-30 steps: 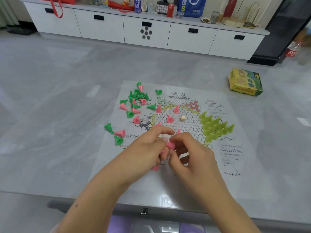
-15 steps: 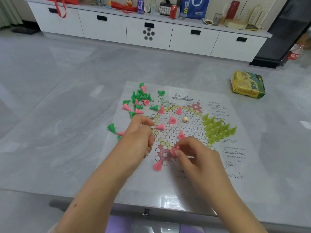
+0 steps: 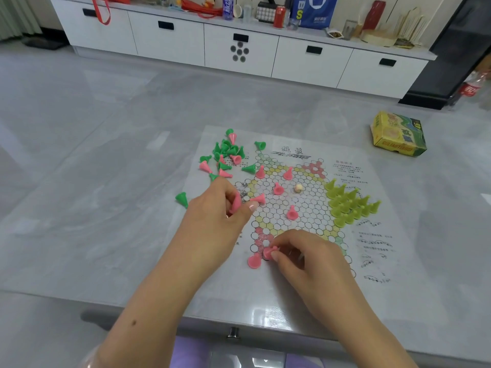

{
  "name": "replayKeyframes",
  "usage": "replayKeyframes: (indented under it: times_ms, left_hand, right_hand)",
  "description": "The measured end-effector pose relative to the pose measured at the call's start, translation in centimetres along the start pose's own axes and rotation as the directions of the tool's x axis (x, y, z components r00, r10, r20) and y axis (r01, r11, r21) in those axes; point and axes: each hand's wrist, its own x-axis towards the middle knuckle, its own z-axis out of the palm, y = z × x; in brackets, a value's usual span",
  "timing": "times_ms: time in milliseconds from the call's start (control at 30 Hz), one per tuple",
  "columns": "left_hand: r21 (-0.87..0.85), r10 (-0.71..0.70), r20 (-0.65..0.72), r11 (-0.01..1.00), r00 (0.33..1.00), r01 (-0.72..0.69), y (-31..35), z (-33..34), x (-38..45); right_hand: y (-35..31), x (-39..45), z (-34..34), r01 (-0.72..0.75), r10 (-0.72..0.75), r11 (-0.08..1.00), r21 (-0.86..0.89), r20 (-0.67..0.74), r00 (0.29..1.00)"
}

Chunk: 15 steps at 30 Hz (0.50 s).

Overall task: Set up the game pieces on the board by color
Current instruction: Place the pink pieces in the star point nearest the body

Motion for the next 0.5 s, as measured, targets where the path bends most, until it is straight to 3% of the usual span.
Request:
replayKeyframes:
  times_ms: [500]
  left_hand:
    - [0.034, 0.074, 0.048, 0.997, 0.996, -0.076, 0.39, -0.40, 0.00]
  right_hand:
    - [0.21, -0.10, 0.40, 0.034, -0.034, 0.998, -0.052, 0.016, 0.999]
